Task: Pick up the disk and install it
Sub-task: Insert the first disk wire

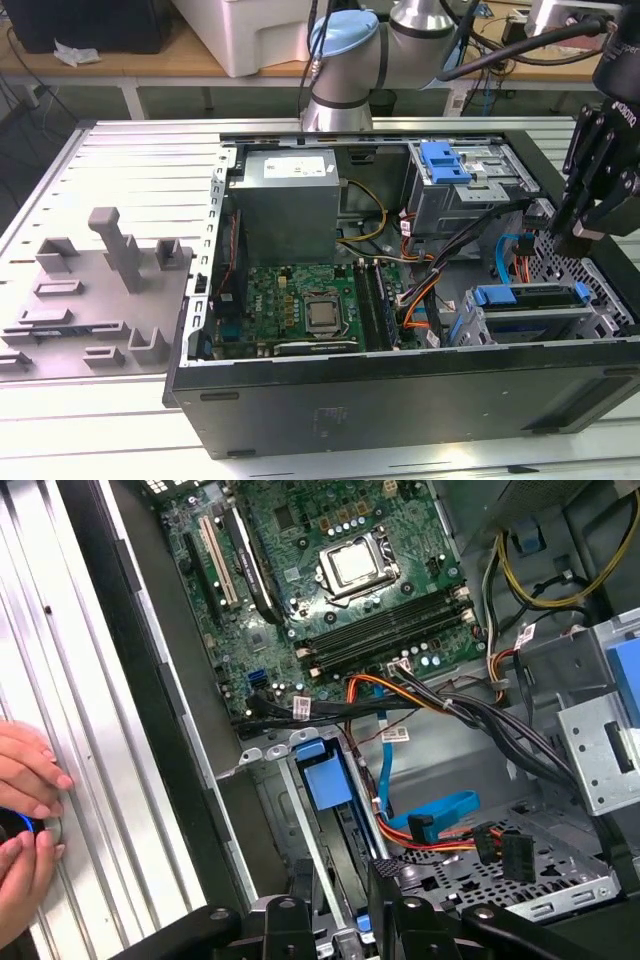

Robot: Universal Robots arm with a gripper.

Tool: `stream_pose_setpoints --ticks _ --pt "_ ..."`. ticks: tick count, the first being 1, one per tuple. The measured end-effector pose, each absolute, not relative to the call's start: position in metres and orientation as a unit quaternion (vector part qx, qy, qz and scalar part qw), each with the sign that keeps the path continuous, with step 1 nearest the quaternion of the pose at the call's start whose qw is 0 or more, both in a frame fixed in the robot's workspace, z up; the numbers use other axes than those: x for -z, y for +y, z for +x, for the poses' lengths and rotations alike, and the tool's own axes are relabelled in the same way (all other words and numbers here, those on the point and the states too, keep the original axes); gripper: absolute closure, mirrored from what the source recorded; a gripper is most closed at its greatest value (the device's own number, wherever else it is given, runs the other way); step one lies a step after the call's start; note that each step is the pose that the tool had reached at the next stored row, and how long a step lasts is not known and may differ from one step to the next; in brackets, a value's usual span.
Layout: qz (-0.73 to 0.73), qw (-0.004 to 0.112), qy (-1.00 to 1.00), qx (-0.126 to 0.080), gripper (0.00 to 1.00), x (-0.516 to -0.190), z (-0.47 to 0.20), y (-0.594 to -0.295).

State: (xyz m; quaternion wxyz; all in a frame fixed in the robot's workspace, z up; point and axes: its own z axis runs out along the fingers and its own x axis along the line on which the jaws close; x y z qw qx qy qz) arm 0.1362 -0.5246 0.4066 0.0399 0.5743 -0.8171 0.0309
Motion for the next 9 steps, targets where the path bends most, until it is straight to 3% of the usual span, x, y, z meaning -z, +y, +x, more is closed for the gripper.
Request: stream_pose_setpoints --ticks 3,9 --pt "0.574 0.042 -0.817 -0.033 0.65 -0.407 0.136 -0.523" --pt "0.572 0.073 -0.814 -0.068 0.65 -0.407 0.137 -0.501"
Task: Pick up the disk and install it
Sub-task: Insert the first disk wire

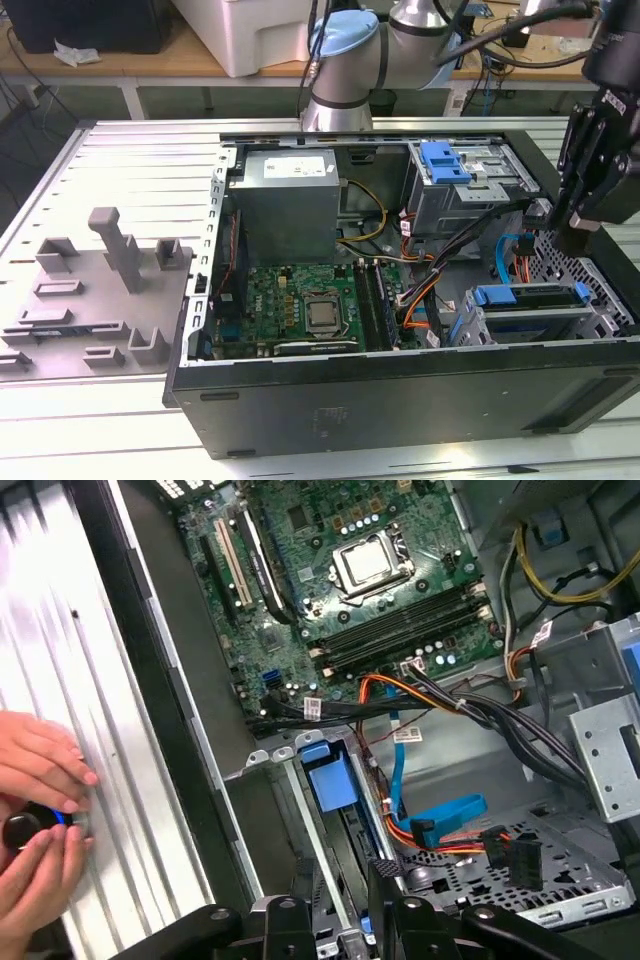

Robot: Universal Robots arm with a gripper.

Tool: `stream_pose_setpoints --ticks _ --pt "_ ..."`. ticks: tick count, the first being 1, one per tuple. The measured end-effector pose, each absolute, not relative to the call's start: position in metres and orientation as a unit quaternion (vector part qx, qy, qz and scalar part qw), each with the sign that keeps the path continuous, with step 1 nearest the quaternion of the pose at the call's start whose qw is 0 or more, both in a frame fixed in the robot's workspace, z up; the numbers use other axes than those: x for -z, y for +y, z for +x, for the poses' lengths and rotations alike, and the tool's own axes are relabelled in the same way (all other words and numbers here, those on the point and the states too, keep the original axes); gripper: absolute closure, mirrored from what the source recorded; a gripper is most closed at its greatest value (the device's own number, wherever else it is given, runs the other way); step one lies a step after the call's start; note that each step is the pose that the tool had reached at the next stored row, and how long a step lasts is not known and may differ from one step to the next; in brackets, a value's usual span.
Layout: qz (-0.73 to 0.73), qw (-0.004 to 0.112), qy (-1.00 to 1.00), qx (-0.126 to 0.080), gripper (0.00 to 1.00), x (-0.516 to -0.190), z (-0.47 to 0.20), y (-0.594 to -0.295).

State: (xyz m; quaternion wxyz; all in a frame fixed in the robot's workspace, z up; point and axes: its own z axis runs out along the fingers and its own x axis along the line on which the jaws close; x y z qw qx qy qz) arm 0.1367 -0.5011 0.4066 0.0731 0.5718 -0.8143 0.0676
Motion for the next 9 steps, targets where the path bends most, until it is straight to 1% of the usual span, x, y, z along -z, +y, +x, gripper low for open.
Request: stream_pose_setpoints --ticks 1,2,9 --pt "0.571 0.078 -0.814 -0.074 0.65 -0.407 0.137 -0.495" --pt "0.571 0.08 -0.813 -0.077 0.65 -0.407 0.138 -0.49" --pt "0.57 0.091 -0.812 -0.09 0.65 -0.405 0.148 -0.462"
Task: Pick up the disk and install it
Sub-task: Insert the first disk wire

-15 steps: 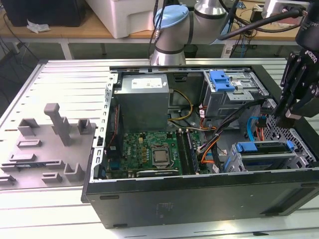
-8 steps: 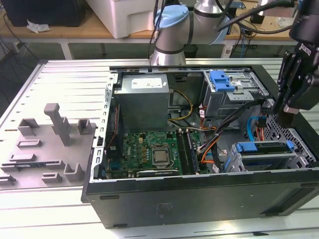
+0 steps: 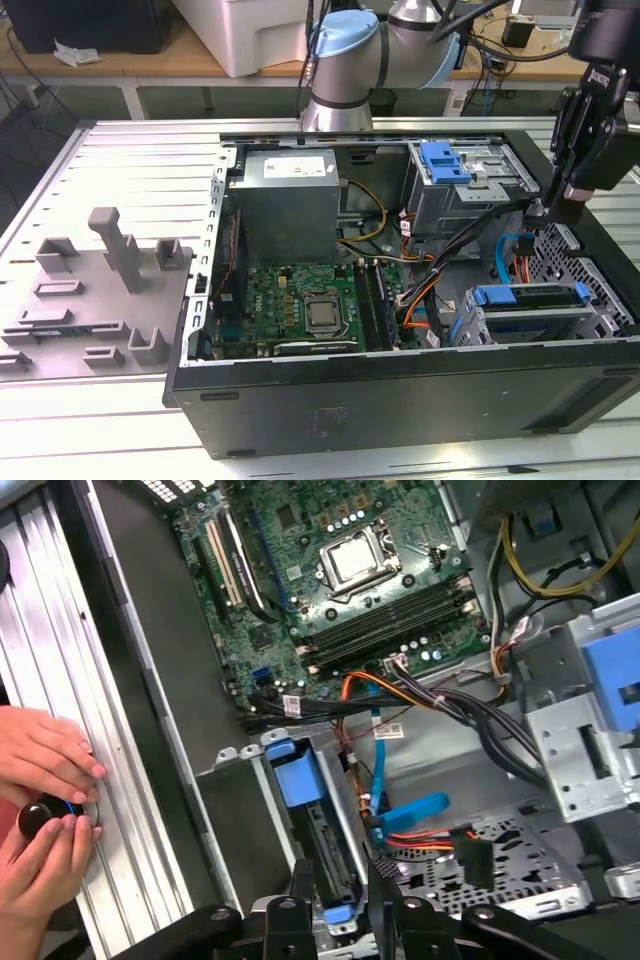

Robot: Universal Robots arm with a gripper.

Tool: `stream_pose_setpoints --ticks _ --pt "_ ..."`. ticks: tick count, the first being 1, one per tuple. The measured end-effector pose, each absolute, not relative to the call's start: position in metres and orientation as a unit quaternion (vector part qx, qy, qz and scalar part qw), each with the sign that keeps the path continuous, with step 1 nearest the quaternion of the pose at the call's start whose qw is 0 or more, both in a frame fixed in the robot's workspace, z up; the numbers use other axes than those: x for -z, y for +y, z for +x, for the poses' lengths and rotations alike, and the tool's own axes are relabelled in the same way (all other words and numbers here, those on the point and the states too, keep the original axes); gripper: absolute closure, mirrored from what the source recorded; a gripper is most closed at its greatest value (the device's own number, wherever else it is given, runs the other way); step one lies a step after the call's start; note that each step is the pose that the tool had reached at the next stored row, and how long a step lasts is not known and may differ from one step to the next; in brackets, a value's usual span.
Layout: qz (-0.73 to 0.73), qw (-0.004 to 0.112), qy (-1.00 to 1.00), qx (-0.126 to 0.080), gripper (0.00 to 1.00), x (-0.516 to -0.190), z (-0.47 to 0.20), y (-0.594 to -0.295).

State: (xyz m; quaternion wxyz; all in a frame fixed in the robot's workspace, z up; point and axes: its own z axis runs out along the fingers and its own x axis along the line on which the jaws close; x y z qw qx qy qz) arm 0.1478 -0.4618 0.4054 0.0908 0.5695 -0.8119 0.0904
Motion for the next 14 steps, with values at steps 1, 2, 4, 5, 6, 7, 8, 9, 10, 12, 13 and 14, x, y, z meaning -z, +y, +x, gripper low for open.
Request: stream_pose_setpoints --ticks 1,2,4,5,6,7,8,9,10,12,13,14 --pt "0.569 0.092 -0.812 -0.092 0.65 -0.405 0.149 -0.459" --pt "0.569 0.093 -0.812 -0.093 0.65 -0.403 0.15 -0.457" --pt "0.569 0.094 -0.811 -0.095 0.65 -0.4 0.155 -0.449" --pt "0.569 0.095 -0.811 -0.096 0.65 -0.399 0.157 -0.442" --pt "0.569 0.097 -0.811 -0.098 0.65 -0.397 0.16 -0.433" --pt "0.568 0.098 -0.811 -0.1 0.65 -0.396 0.161 -0.428" --pt "0.568 0.099 -0.811 -0.1 0.65 -0.394 0.161 -0.426" --pt "0.568 0.1 -0.811 -0.101 0.65 -0.392 0.162 -0.423" --pt "0.568 0.1 -0.81 -0.102 0.65 -0.39 0.162 -0.421" --pt "0.568 0.101 -0.81 -0.103 0.65 -0.385 0.163 -0.416" --pt "0.568 0.101 -0.81 -0.103 0.65 -0.383 0.164 -0.411" --pt "0.568 0.101 -0.81 -0.103 0.65 -0.381 0.164 -0.407"
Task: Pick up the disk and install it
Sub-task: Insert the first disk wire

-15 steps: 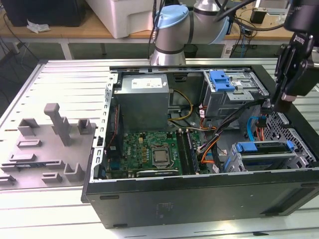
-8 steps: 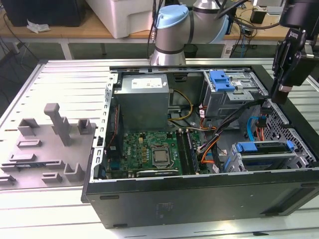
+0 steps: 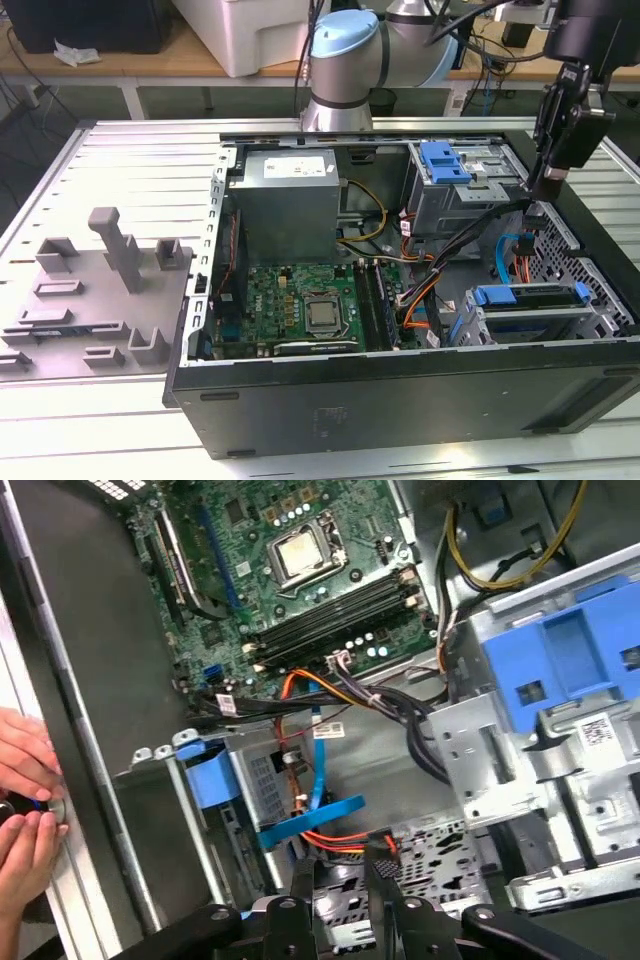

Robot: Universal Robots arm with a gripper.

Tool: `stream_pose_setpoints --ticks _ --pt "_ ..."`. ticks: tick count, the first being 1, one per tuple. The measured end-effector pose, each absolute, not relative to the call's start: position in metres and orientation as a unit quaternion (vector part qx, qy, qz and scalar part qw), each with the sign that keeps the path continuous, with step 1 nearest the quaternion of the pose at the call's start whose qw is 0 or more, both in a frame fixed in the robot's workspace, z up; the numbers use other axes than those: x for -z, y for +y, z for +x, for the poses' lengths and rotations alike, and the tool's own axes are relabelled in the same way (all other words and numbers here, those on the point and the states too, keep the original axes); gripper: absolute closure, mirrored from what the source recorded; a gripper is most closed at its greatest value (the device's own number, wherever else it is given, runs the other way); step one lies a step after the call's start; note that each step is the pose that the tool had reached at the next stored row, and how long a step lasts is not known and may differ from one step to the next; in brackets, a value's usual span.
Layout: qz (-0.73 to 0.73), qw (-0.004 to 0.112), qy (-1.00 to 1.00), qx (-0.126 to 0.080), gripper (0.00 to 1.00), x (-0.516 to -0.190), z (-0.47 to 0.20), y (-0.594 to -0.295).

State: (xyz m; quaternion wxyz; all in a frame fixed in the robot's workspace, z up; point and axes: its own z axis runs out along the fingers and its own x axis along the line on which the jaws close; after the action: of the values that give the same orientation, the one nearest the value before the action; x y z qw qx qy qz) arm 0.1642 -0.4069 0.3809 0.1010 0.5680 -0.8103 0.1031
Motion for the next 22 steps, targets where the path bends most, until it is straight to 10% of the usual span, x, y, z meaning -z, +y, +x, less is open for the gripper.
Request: stream_pose_setpoints --ticks 22 --pt "0.568 0.104 -0.81 -0.107 0.65 -0.352 0.173 -0.391"
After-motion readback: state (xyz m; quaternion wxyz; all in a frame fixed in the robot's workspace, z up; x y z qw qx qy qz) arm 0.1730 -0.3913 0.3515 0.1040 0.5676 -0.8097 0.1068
